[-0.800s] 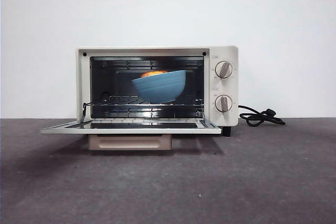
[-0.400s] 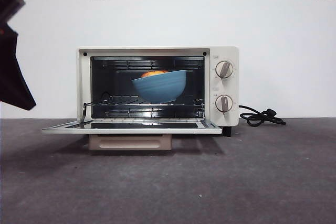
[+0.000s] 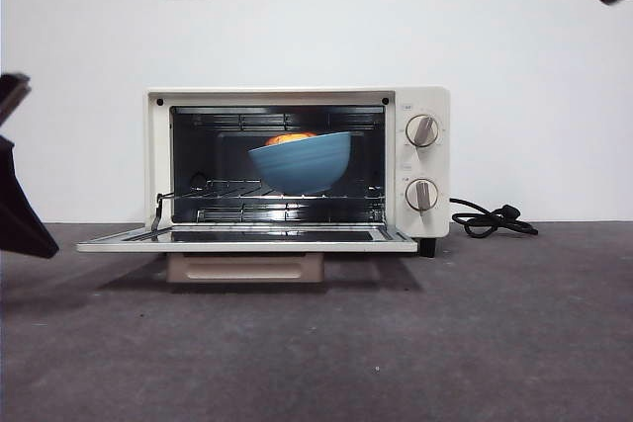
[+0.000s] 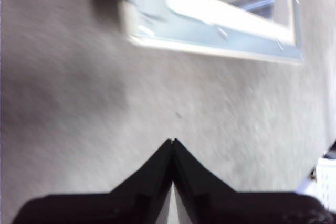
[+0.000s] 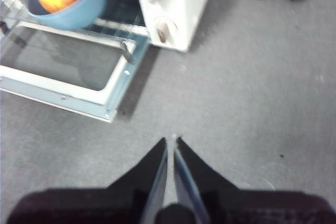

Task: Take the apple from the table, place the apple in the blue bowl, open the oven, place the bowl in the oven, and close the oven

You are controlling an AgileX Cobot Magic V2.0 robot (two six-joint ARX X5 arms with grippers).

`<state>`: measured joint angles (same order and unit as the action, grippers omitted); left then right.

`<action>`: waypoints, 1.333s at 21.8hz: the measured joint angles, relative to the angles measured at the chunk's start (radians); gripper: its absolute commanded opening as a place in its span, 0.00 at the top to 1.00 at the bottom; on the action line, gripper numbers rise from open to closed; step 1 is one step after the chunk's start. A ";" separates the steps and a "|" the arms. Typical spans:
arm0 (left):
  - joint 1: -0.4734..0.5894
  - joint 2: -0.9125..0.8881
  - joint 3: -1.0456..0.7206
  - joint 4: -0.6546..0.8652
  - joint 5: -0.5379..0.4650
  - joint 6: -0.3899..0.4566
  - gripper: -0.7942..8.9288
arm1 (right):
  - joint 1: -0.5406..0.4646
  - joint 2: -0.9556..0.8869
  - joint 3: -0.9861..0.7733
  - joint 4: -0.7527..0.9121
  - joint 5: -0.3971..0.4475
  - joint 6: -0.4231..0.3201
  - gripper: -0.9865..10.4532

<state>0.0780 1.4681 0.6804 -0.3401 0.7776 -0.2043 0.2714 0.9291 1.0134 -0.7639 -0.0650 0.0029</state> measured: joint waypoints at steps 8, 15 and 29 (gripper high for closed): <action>0.005 0.076 0.000 0.242 -0.010 -0.242 0.93 | -0.004 -0.117 -0.036 -0.005 -0.037 0.027 0.89; 0.005 0.134 0.000 0.253 -0.045 -0.309 0.93 | -0.004 -0.146 -0.036 -0.008 -0.074 0.065 0.89; -0.020 0.148 0.000 0.381 -0.065 -0.438 0.93 | -0.004 -0.146 -0.036 0.002 -0.100 0.095 0.89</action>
<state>0.0578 1.6157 0.6804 0.0410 0.7124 -0.6418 0.2672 0.7830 0.9775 -0.7616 -0.1654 0.0975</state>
